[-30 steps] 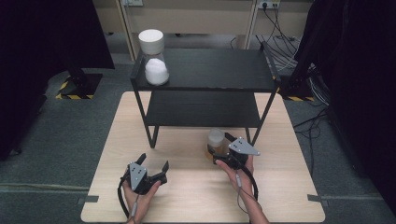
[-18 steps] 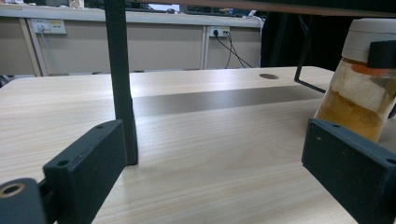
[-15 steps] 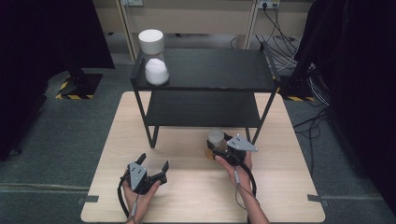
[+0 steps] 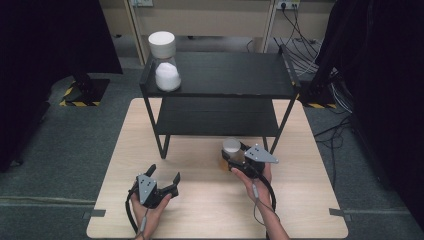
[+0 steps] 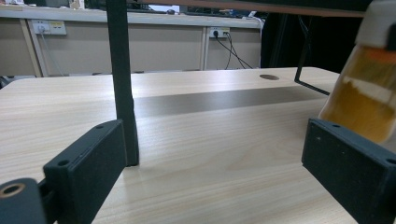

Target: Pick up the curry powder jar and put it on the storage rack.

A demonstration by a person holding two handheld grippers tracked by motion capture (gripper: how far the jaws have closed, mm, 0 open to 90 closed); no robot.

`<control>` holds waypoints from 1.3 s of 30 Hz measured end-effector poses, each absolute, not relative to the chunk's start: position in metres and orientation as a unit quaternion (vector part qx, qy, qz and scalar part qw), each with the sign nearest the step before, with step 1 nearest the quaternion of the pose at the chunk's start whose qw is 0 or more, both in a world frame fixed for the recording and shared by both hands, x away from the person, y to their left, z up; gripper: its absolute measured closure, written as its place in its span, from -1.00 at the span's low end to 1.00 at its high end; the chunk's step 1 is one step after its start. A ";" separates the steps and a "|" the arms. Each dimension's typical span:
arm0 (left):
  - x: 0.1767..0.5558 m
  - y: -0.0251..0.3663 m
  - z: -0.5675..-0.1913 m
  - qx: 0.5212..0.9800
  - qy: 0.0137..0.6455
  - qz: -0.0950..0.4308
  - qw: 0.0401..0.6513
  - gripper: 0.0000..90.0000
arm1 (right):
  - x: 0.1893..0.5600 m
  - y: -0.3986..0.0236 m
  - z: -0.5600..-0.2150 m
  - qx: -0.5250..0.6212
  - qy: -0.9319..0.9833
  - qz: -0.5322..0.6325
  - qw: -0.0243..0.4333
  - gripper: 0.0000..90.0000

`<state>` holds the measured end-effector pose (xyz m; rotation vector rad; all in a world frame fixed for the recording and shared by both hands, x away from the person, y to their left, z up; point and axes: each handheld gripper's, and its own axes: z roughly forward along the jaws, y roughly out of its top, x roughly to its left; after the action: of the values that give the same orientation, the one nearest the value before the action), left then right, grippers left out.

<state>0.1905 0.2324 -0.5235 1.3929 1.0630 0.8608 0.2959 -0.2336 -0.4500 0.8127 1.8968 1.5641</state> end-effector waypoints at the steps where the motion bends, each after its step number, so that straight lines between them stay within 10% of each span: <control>1: 0.190 0.232 -0.524 0.591 0.451 0.365 0.560 -0.87 | 0.293 -0.234 -0.447 0.298 0.703 0.585 0.274 -0.24; 39: 0.190 0.233 -0.524 0.588 0.455 0.368 0.559 -0.86 | 0.256 -0.252 -0.374 0.267 0.650 0.641 0.310 -0.24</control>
<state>0.1899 0.2331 -0.5236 1.3858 1.0735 0.8666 0.2564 -0.2519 -0.3744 0.7049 1.7169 1.6927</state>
